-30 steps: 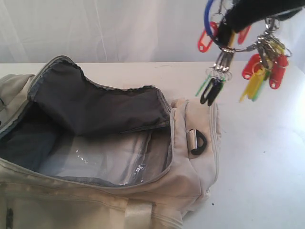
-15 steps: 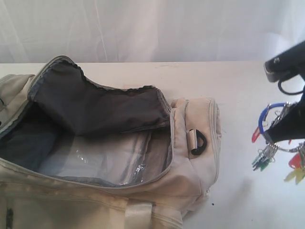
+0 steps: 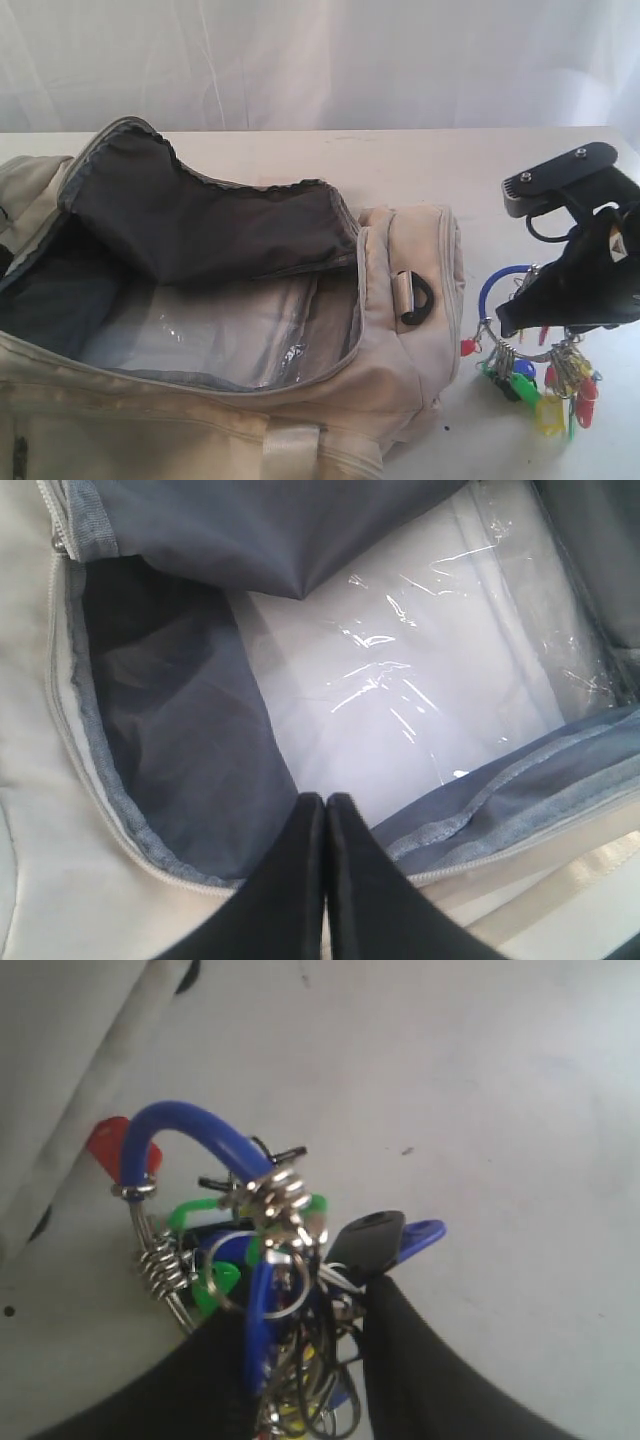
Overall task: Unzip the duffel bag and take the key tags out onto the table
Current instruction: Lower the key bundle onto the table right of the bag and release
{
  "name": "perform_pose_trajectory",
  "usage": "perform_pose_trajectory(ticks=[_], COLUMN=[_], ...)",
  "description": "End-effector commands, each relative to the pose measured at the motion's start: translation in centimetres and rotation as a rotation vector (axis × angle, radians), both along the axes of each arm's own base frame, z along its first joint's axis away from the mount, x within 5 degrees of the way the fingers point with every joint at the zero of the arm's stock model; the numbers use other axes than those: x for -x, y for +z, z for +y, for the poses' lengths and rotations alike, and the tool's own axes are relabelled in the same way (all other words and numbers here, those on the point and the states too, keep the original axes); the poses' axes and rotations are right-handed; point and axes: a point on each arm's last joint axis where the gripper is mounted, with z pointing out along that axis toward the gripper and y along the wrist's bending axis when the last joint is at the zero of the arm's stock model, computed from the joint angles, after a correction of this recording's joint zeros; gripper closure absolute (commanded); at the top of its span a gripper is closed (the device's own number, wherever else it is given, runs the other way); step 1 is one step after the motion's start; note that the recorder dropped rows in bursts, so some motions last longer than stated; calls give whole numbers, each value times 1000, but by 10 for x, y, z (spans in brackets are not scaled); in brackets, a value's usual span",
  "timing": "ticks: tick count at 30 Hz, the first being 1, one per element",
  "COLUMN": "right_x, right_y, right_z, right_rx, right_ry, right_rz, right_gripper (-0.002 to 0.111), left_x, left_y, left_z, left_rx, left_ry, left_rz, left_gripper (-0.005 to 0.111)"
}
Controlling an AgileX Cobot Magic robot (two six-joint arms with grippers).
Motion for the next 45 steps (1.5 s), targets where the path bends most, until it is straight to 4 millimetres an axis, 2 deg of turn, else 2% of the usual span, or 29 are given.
perform_pose_trajectory(ticks=[1, 11, 24, 31, 38, 40, 45], right_x=[-9, -29, -46, -49, -50, -50, -49], right_y=[-8, -47, -71, -88, -84, -79, -56], right_z=[2, -8, -3, -2, -1, 0, -1], right_rx=[-25, -170, -242, -252, -265, -268, -255], right_ry=[21, -34, -94, -119, -127, -124, -93], right_rz=[-8, 110, 85, 140, 158, 160, 121], right_gripper=[108, 108, 108, 108, 107, 102, 82], left_x=[3, 3, 3, 3, 3, 3, 3], left_y=[-2, -1, -1, -1, -1, -1, -1], left_z=[-2, -3, -3, -3, -3, -3, -3], left_rx=[12, 24, 24, 23, 20, 20, 16], left_ry=[-12, -13, -12, -13, -18, -18, -25], left_rz=[15, 16, 14, 12, 10, 10, 7], left_gripper=[107, 107, 107, 107, 107, 107, 107])
